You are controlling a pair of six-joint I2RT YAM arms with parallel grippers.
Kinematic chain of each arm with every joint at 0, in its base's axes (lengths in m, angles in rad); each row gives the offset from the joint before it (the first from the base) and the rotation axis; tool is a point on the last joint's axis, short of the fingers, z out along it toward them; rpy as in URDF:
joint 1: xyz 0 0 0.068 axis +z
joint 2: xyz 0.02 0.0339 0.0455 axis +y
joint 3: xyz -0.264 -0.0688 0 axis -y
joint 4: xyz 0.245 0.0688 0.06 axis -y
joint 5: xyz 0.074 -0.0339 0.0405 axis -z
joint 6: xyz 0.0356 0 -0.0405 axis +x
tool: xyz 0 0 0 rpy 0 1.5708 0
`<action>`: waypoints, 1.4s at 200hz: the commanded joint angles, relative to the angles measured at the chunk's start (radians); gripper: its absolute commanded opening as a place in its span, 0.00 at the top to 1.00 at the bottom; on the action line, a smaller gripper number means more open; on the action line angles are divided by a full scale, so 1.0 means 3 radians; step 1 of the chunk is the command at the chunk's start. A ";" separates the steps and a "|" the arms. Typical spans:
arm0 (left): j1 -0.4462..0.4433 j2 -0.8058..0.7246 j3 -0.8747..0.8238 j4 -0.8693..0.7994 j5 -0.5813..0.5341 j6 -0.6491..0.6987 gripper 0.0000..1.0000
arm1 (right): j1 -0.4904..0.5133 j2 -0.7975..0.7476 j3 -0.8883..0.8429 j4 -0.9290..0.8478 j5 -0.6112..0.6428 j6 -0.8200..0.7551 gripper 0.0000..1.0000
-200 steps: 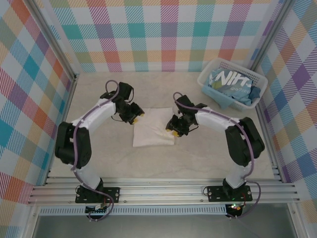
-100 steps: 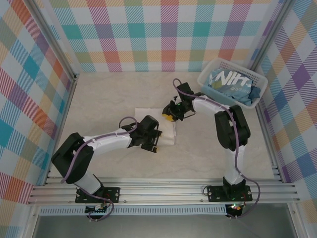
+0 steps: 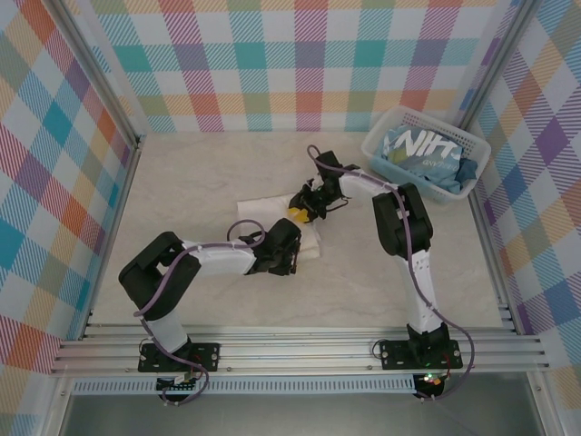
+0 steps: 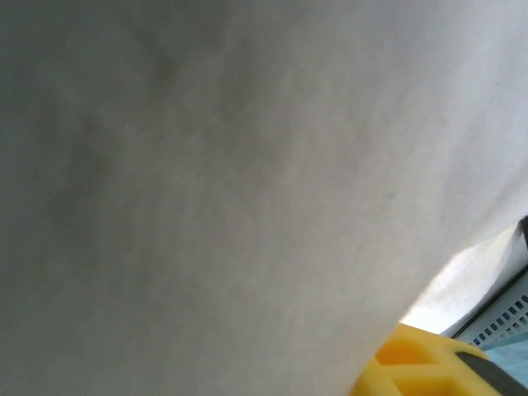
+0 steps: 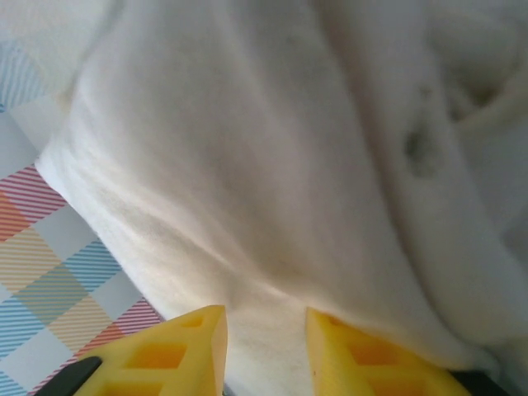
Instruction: Fold and stack the t-shirts
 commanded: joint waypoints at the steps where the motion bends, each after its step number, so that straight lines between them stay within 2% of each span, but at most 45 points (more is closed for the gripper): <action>1: 0.0225 0.0130 -0.0206 -0.0052 -0.0428 -0.0959 0.63 | -0.0012 -0.0180 0.0252 -0.0217 0.0070 -0.0248 0.66; 29: 0.0667 0.0033 -0.0265 -0.0186 -0.0421 -0.0736 0.66 | -0.0155 -0.0868 0.0201 -0.0388 0.0720 -0.0280 0.60; 43: 0.0950 -0.0007 -0.0265 -0.0195 -0.0366 -0.0506 0.68 | -0.0263 -0.1229 0.0052 -0.0445 0.0910 -0.0264 0.57; 75: 0.1580 -0.0012 -0.0125 -0.0298 -0.0218 -0.0014 0.70 | -0.0474 -0.1913 -0.0379 -0.0532 0.0950 -0.0273 0.57; 119: 0.2433 0.0233 0.0374 -0.0425 -0.0001 0.0804 0.75 | -0.0508 -0.2702 -0.1096 -0.0589 0.0921 -0.0216 0.57; 139: 0.2793 0.0646 0.0850 -0.0347 0.0484 0.1345 0.78 | -0.0511 -0.2995 -0.1409 -0.0595 0.0927 -0.0133 0.57; 155: 0.3014 0.1033 0.1458 -0.0742 0.0836 0.1923 0.79 | -0.0511 -0.3180 -0.1602 -0.0616 0.0951 -0.0087 0.57; 178: 0.3246 0.1475 0.2217 -0.1492 0.1083 0.2751 0.82 | -0.0511 -0.3349 -0.1752 -0.0649 0.0981 -0.0064 0.57; 215: 0.3492 0.1813 0.2816 -0.2282 0.1171 0.3680 0.83 | -0.0511 -0.3412 -0.1789 -0.0652 0.1007 -0.0042 0.57; 244: 0.3578 0.1799 0.2825 -0.2524 0.1157 0.4084 0.82 | -0.0508 -0.3342 -0.1770 -0.0564 0.0955 -0.0019 0.57; 280: 0.3628 0.1812 0.2902 -0.2372 0.1287 0.4006 0.80 | -0.0508 -0.3259 -0.1733 -0.0527 0.0892 -0.0033 0.57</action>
